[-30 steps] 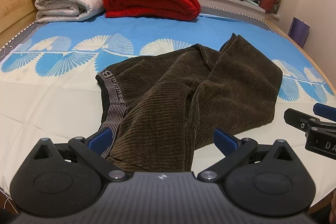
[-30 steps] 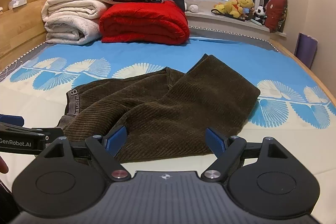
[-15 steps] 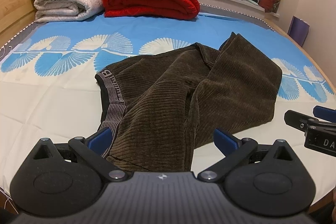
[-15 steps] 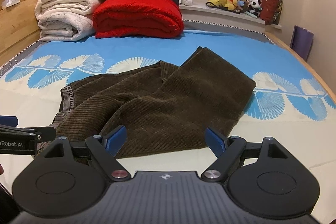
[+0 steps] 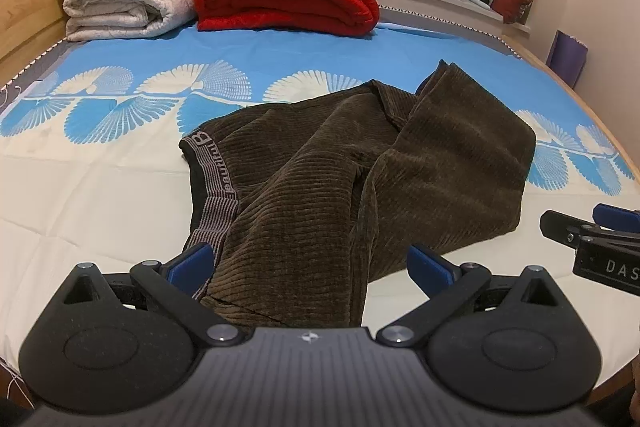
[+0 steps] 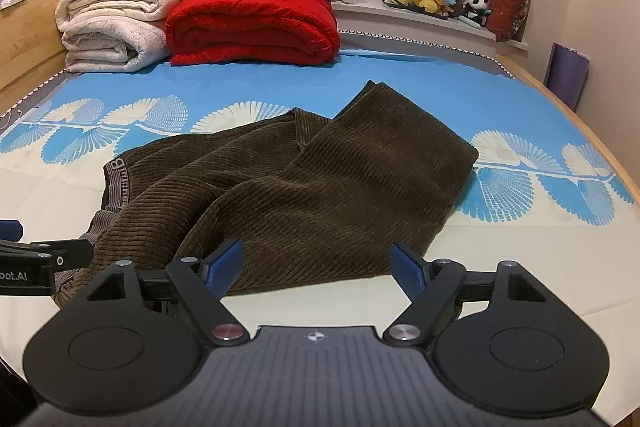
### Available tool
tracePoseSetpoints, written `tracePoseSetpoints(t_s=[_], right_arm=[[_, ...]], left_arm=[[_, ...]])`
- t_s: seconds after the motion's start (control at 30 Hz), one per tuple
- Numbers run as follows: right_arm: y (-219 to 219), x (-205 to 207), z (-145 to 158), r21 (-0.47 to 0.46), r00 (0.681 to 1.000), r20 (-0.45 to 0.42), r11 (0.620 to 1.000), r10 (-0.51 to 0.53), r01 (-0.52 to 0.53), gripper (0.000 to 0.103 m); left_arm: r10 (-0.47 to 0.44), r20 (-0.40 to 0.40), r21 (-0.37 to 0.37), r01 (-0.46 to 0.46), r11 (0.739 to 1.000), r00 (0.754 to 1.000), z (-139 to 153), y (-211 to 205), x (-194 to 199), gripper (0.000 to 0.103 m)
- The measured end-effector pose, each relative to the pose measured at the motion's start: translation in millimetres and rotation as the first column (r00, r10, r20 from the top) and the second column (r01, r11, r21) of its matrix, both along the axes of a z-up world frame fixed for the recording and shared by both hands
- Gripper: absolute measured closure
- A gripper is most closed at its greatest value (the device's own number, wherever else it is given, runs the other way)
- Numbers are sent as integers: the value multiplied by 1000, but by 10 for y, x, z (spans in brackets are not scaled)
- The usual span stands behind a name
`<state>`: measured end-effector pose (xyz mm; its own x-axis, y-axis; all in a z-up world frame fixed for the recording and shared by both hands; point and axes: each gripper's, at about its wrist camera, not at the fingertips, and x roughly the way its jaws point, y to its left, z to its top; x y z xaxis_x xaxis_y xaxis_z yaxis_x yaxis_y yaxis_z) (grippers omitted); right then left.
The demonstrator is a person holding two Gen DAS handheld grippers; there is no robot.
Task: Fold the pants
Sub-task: 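Move both grippers toward the brown corduroy pants on the bed, then grasp the grey waistband with the left gripper while the right gripper grasps a pant leg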
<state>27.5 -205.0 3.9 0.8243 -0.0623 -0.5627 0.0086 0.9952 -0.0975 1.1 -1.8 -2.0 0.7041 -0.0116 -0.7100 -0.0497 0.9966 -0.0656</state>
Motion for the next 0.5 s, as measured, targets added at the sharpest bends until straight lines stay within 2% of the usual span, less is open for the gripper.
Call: tracePoseSetpoints(t_s=[0.13,0.2,0.27,0.33,0.37,0.4,0.5], right_arm=[[-15,33,-9,10,1000,-13,1000,-8,8,32],[-15,56,4,20,1000,-17,1000,-6,6,40],[-25,63,29,32,1000,-7,999,-6,6,53],[-57,71,70,52,1000,7,999,-7,7,63],[-81,79,96,67,1000,12,998,-10,9,68],[-109,91,112,85,1000,17,996,-14,13,69],[-170,151,173,121,999,29,993,-15,12,75]], left_arm=[[-7,12,-12,7,1000,1000,7,-10,-2,0],[-10,22,-6,10,1000,1000,29,-9,-2,2],[-32,25,38,31,999,999,57,-18,28,5],[-79,22,52,77,996,997,141,11,107,11],[-104,23,63,102,993,994,190,25,156,20],[-124,8,59,123,991,992,241,57,219,30],[-183,36,91,179,980,982,414,112,447,43]])
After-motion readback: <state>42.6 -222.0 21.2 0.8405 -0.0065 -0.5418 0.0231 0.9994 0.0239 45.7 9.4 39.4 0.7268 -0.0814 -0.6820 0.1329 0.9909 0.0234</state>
